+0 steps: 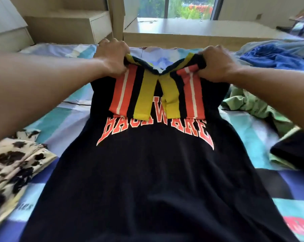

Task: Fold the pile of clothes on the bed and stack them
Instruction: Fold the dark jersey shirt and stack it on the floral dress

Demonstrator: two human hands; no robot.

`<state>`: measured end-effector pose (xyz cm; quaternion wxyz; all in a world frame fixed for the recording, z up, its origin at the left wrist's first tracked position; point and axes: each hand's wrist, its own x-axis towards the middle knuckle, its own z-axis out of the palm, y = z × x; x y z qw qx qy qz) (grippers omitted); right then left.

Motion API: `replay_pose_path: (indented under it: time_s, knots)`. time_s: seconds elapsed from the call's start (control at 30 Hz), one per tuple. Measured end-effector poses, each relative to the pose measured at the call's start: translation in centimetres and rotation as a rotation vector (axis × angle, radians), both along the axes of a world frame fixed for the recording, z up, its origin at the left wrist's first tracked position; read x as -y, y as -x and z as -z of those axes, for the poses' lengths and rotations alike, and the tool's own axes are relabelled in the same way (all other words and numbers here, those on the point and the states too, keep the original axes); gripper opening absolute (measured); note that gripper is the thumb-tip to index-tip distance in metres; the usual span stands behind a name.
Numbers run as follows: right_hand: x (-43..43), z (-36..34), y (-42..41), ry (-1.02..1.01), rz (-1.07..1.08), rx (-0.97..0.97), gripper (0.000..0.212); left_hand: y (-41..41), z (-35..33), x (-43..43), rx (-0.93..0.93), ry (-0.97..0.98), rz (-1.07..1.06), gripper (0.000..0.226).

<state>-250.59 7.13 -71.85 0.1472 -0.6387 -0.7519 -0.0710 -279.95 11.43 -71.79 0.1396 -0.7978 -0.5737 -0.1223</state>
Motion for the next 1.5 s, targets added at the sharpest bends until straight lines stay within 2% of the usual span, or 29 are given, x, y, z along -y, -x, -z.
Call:
replay_pose_path:
  time_s: [0.17,0.3,0.4,0.5,0.63,0.67,0.7,0.77,0.8,0.83,0.87,0.93,0.97,1.03,1.1,1.13,1.23,1.3,1.37,1.5]
  knots:
    - [8.5,0.0,-0.2,0.078,-0.201,0.011,0.015,2.4,-0.9,8.4,-0.017,0.077,0.203,0.004]
    - [15.3,0.5,-0.4,0.084,-0.234,-0.064,0.012,4.2,-1.5,14.6,-0.009,0.079,0.251,0.009]
    - [19.7,0.6,0.1,0.134,-0.254,-0.117,0.015,5.1,-1.4,18.6,0.071,0.161,0.257,0.022]
    - [22.4,1.4,0.3,0.14,-0.205,-0.274,0.011,5.2,-0.9,22.6,0.113,0.252,0.287,0.028]
    - [24.5,2.3,0.5,0.169,-0.106,-0.556,0.006,4.7,1.1,26.8,0.134,0.213,0.295,0.02]
    - [25.2,2.6,0.5,0.226,-0.083,-0.529,0.01,4.7,1.9,27.6,0.11,0.245,0.288,0.018]
    - [25.7,3.1,0.4,0.31,-0.063,-0.422,0.017,4.7,2.9,28.4,0.046,0.318,0.275,0.018]
    - [27.2,3.9,0.2,0.563,-0.012,-0.052,0.034,4.8,5.0,30.2,-0.188,0.476,0.238,0.036]
    - [28.2,4.2,0.2,0.665,0.011,0.137,0.041,4.9,5.9,31.0,-0.277,0.47,0.25,0.044]
    - [29.2,4.6,-0.1,0.674,0.015,0.263,0.047,4.9,6.5,32.0,-0.282,0.398,0.294,0.048]
    - [30.4,4.7,-0.4,0.581,0.004,0.307,0.053,4.8,6.7,33.2,-0.219,0.309,0.364,0.047]
    - [33.4,4.5,-0.6,0.274,-0.102,0.178,0.045,4.2,6.5,35.5,-0.048,0.255,0.549,0.032]
    - [34.9,4.5,-0.4,0.221,-0.203,0.058,0.036,3.9,6.4,36.7,-0.028,0.306,0.636,0.026]
    - [37.2,4.5,0.5,0.359,-0.368,-0.042,0.028,3.2,7.4,38.3,-0.117,0.413,0.71,0.023]
    - [38.4,5.5,1.5,0.497,-0.386,0.058,0.025,3.0,9.0,38.6,-0.205,0.449,0.645,0.031]
    - [38.4,6.2,1.5,0.491,-0.369,0.117,0.027,3.0,9.7,38.3,-0.218,0.438,0.601,0.037]
    - [37.3,8.0,0.5,0.398,-0.272,0.177,0.057,3.0,9.9,37.5,-0.185,0.377,0.548,0.048]
    - [36.8,9.0,-0.2,0.326,-0.222,0.201,0.067,2.9,10.0,37.3,-0.192,0.37,0.512,0.045]
    - [36.7,9.9,-0.4,0.267,-0.174,0.249,0.072,2.7,10.2,37.3,-0.207,0.391,0.468,0.04]
    - [36.3,10.9,0.0,0.133,-0.121,0.311,0.071,2.1,10.1,37.0,-0.24,0.444,0.399,0.051]
